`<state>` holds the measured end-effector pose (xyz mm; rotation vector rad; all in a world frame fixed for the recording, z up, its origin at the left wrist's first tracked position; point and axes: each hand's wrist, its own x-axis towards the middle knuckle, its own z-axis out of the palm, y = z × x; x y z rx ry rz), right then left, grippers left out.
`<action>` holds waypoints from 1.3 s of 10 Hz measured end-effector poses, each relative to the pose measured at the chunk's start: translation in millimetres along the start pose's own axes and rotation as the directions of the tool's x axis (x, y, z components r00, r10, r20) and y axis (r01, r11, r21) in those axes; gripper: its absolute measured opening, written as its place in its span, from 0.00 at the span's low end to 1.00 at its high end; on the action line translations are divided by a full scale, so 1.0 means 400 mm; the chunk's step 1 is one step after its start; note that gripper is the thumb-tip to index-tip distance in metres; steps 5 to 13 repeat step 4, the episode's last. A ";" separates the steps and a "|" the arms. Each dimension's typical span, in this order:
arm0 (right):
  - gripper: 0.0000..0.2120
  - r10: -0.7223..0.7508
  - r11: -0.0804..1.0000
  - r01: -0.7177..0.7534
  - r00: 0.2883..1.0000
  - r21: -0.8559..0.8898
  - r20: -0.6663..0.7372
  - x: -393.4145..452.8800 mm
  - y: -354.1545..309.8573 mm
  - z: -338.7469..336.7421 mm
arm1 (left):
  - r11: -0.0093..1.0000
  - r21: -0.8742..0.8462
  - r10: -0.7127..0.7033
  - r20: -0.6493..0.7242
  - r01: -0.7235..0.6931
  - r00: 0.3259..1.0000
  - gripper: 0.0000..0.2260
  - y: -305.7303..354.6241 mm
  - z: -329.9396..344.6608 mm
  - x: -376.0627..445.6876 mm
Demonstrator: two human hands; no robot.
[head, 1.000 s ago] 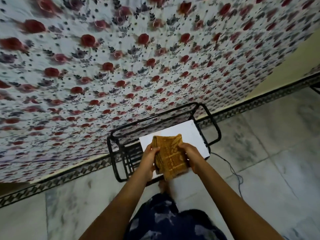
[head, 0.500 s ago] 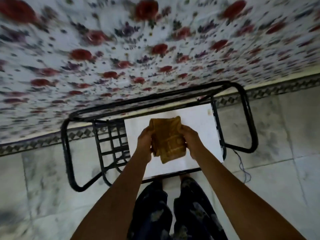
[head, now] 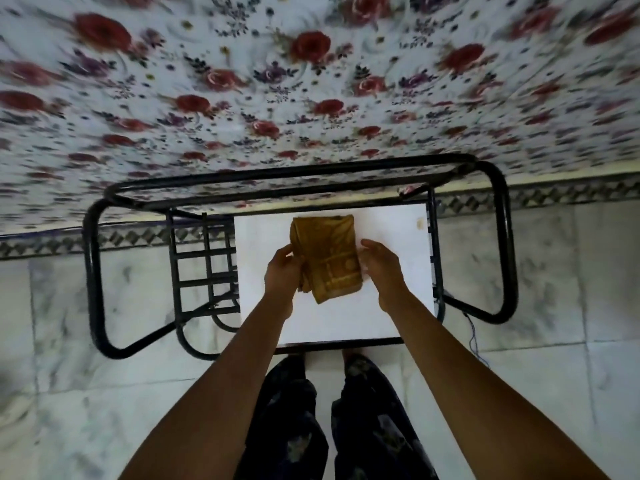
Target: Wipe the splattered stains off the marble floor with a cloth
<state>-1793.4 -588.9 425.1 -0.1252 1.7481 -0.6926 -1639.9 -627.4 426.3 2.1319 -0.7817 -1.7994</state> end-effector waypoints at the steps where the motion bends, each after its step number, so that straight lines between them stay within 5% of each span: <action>1: 0.16 -0.132 0.986 0.135 0.991 -0.098 0.032 -0.078 -0.011 -0.020 | 0.995 0.065 0.071 -0.005 -0.070 0.997 0.16 0.014 -0.019 -0.073; 3: 0.12 -0.415 0.842 0.415 0.907 -0.345 0.076 -0.299 -0.082 -0.052 | 0.913 0.309 0.276 0.010 -0.265 0.961 0.19 0.099 -0.073 -0.305; 4: 0.15 -0.540 0.700 0.505 0.837 -0.505 0.088 -0.414 -0.106 -0.068 | 0.752 0.500 0.484 0.025 -0.430 0.875 0.22 0.115 -0.106 -0.403; 13: 0.15 -0.540 0.700 0.505 0.837 -0.505 0.088 -0.414 -0.106 -0.068 | 0.752 0.500 0.484 0.025 -0.430 0.875 0.22 0.115 -0.106 -0.403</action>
